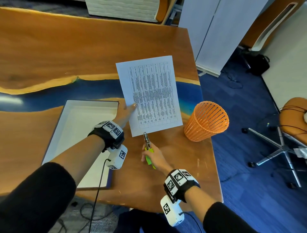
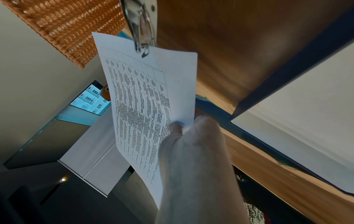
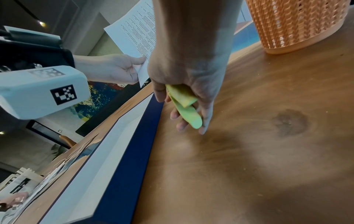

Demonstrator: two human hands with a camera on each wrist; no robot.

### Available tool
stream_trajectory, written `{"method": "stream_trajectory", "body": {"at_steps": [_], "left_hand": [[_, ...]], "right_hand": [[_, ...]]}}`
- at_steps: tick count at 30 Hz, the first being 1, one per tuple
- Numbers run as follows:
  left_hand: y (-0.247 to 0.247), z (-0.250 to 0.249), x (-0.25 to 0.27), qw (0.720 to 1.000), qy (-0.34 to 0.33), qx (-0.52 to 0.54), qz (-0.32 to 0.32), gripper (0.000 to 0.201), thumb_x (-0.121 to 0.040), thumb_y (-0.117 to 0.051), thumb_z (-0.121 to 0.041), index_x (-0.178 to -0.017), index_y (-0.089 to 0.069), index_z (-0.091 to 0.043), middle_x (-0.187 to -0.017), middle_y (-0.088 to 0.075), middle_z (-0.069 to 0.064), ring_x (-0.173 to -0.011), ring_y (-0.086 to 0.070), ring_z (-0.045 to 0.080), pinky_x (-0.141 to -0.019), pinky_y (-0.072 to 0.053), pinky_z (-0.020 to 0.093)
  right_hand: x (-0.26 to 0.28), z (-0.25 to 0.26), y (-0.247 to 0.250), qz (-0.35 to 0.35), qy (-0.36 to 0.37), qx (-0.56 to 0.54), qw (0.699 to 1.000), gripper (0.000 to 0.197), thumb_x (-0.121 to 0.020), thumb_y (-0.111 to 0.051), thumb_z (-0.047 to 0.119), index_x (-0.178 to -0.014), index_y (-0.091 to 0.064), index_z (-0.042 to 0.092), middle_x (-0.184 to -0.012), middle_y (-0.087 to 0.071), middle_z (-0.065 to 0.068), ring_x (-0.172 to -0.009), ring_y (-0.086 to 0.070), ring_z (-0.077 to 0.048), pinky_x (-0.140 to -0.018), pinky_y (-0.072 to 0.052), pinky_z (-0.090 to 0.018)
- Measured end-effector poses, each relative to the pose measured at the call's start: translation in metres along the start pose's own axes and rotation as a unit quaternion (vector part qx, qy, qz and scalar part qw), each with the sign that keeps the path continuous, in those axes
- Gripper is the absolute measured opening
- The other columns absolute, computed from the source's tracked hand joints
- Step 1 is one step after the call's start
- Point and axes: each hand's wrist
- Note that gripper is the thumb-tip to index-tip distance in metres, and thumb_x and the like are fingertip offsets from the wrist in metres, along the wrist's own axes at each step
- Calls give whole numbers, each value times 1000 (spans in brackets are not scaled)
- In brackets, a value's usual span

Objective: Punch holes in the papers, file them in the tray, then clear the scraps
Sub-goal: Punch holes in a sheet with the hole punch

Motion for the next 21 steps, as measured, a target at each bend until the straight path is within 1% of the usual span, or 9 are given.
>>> {"method": "stream_trajectory", "body": {"at_steps": [2, 4, 6, 7, 10, 12, 14, 17, 21], "left_hand": [[0, 1, 1, 1000, 6, 3, 1, 44, -97, -48, -6, -139, -38, 3, -133, -54, 22, -95, -65, 10, -81, -58, 27], [-1, 1, 2, 1000, 11, 3, 1, 45, -97, -48, -5, -139, -36, 3, -133, -54, 22, -95, -64, 11, -85, -58, 32], [-3, 3, 4, 1000, 7, 4, -1, 46, -97, -47, -3, -140, -34, 4, -133, -53, 22, -94, -63, 12, -77, -58, 22], [-4, 3, 5, 1000, 2, 4, 0, 46, -97, -46, -2, -140, -33, 5, -134, -52, 23, -95, -62, 17, -74, -58, 18], [-6, 5, 8, 1000, -2, 6, 2, 46, -97, -45, -2, -140, -33, 5, -135, -51, 26, -106, -59, 27, -72, -57, 16], [-8, 4, 11, 1000, 3, 12, 0, 44, -97, -45, -2, -140, -35, 5, -135, -51, 24, -107, -60, 23, -69, -57, 14], [-10, 3, 13, 1000, 5, 17, 1, 41, -97, -44, -2, -137, -38, 6, -132, -53, 20, -97, -64, 13, -66, -56, 13], [-12, 5, 12, 1000, 8, 22, -8, 38, -97, -45, -3, -135, -41, 5, -133, -52, 23, -97, -60, 18, -66, -56, 12], [-11, 11, 10, 1000, 10, 15, -10, 39, -97, -46, -4, -135, -43, 5, -134, -52, 24, -89, -62, 9, -69, -56, 13]], "right_hand": [[0, 0, -2, -4, 2, 7, 1000, 9, -77, -52, 14, -81, -52, 22, -61, -58, -13, -60, -56, -26, -58, -45, -28], [0, 2, -5, -10, -2, 3, 1000, 7, -75, -52, 16, -77, -52, 22, -56, -56, -12, -54, -54, -26, -57, -45, -32], [1, 4, -6, -23, -10, -4, 1000, 8, -78, -50, 13, -74, -52, 20, -55, -53, -11, -47, -49, -24, -55, -45, -34], [1, 5, -6, -29, -11, -2, 1000, 10, -80, -50, 12, -72, -52, 18, -55, -53, -12, -44, -48, -23, -53, -45, -33], [1, 6, -9, -45, -10, 13, 999, 15, -85, -49, 11, -70, -50, 14, -57, -50, -14, -41, -43, -21, -44, -40, -28], [2, 5, -10, -49, -8, 24, 998, 20, -88, -48, 13, -69, -48, 14, -56, -49, -12, -39, -41, -19, -40, -37, -24], [3, 4, -12, -51, -4, 41, 998, 23, -91, -48, 17, -67, -47, 16, -56, -49, -8, -40, -42, -17, -39, -37, -21], [4, 1, -13, -55, 2, 74, 996, 25, -90, -45, 21, -66, -46, 19, -57, -51, -5, -42, -43, -17, -43, -39, -23], [7, -2, -14, -61, 13, 102, 993, 25, -88, -43, 22, -63, -42, 19, -51, -48, -3, -42, -42, -17, -46, -38, -25]]}}
Point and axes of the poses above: each hand's wrist, its own x-axis away from the middle knuckle, its own y-axis out of the back of the hand, z = x × y
